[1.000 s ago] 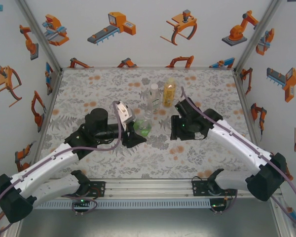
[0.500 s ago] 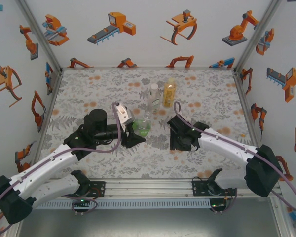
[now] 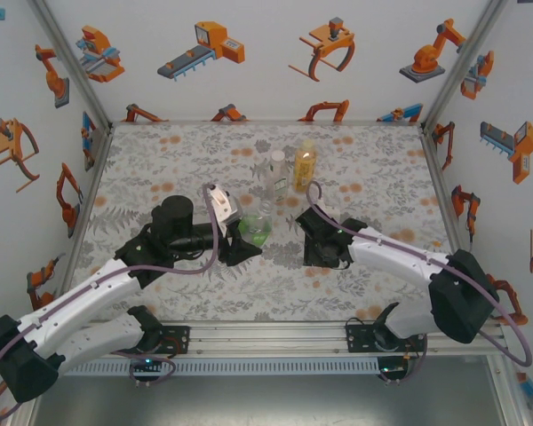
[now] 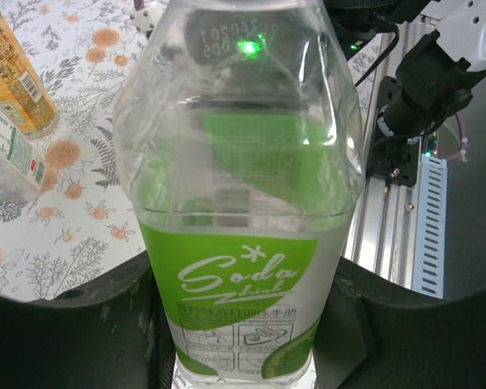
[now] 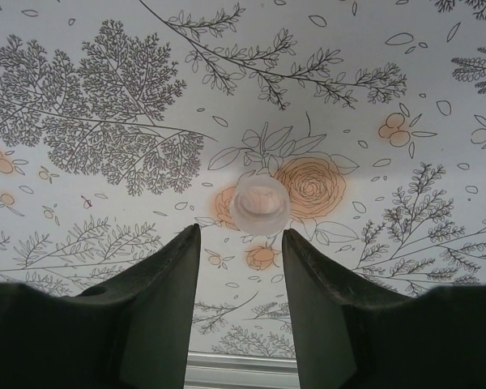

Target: Screw on the bottle caps

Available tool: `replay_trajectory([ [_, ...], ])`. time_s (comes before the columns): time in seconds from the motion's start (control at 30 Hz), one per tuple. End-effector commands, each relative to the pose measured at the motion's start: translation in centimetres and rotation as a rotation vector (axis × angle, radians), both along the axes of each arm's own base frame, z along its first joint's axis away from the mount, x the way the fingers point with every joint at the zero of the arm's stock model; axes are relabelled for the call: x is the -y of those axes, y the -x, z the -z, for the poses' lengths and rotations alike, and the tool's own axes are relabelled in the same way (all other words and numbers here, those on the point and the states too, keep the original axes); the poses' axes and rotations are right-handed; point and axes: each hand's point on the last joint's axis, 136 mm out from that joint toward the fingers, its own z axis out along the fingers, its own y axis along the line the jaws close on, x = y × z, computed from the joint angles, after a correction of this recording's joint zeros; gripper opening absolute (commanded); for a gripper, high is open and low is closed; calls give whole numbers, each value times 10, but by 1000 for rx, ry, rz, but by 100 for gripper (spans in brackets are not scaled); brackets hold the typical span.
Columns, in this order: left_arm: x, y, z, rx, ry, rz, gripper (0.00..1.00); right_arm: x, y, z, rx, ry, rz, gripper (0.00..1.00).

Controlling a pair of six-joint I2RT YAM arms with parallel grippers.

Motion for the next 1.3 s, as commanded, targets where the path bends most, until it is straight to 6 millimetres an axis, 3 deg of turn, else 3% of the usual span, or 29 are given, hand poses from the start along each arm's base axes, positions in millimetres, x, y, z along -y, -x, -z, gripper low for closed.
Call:
replay_trajectory([
  [0.0, 1, 0, -8, 19, 16, 5, 10, 5, -2, 8, 4, 24, 26, 44],
  [0.37, 1, 1, -5, 1, 12, 9, 10, 6, -1, 19, -21, 34, 40, 43],
  [1.27, 3, -1, -3, -18, 13, 6, 10, 11, 4, 26, -39, 45, 68, 44],
])
